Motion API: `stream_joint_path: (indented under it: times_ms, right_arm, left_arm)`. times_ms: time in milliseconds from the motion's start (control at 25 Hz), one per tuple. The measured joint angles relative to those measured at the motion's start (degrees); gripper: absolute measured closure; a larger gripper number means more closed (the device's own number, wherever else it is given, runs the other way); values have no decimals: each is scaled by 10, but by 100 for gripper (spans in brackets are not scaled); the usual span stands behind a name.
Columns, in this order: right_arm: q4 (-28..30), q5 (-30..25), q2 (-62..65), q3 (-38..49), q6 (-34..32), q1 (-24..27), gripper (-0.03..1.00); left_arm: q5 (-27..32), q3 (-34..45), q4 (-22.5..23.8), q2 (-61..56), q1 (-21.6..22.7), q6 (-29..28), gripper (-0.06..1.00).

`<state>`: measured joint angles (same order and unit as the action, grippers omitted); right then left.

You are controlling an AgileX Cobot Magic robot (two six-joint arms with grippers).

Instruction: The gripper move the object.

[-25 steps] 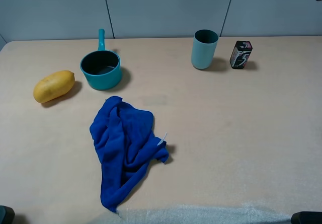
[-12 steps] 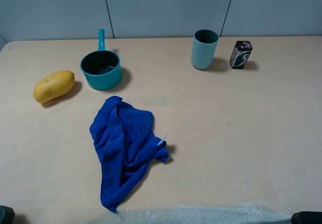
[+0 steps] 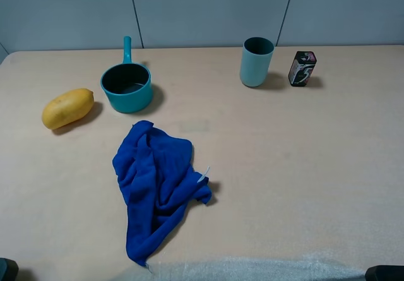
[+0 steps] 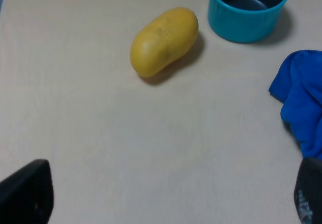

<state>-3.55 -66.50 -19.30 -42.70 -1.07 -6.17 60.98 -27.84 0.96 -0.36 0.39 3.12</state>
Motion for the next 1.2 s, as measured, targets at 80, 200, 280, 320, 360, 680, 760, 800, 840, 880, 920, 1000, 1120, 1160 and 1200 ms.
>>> stream_joint_path:
  times_ms: [80, 200, 280, 320, 360, 680, 760, 800, 840, 880, 920, 1000, 1120, 1160, 1200]
  right_arm:
    - [3, 3, 33, 19, 0, 0, 27]
    - [5, 11, 76, 48, 0, 0, 27]
    - [6, 16, 103, 64, 0, 0, 27]
    - [7, 20, 113, 72, 0, 0, 27]
    - [10, 26, 124, 79, 0, 0, 27]
    - [54, 57, 180, 128, -1, 0, 27]
    - [54, 59, 192, 137, -4, 2, 27]
    - [55, 62, 195, 139, -7, 5, 27]
    - [55, 67, 196, 141, -10, 11, 27]
    - [54, 69, 196, 141, -14, 16, 27]
    - [53, 70, 196, 141, -15, 21, 27]
    - [51, 71, 196, 141, -17, 28, 27]
    - [50, 72, 196, 141, -17, 29, 27]
    - [50, 72, 196, 142, -17, 29, 27]
    - [50, 72, 196, 142, -17, 29, 27]
  left_arm:
    - [0, 0, 0, 0, 0, 0, -2]
    - [0, 0, 0, 0, 0, 0, -2]
    - [0, 0, 0, 0, 0, 0, -2]
    - [0, 0, 0, 0, 0, 0, -2]
    - [0, 0, 0, 0, 0, 0, -2]
    - [0, 0, 0, 0, 0, 0, -2]
    - [0, 0, 0, 0, 0, 0, -2]
    - [0, 0, 0, 0, 0, 0, -2]
    - [0, 0, 0, 0, 0, 0, -2]
    - [0, 0, 0, 0, 0, 0, -2]
    - [0, 0, 0, 0, 0, 0, -2]
    - [0, 0, 0, 0, 0, 0, -2]
    - [0, 0, 0, 0, 0, 0, -2]
    - [0, 0, 0, 0, 0, 0, -2]
    - [0, 0, 0, 0, 0, 0, -2]
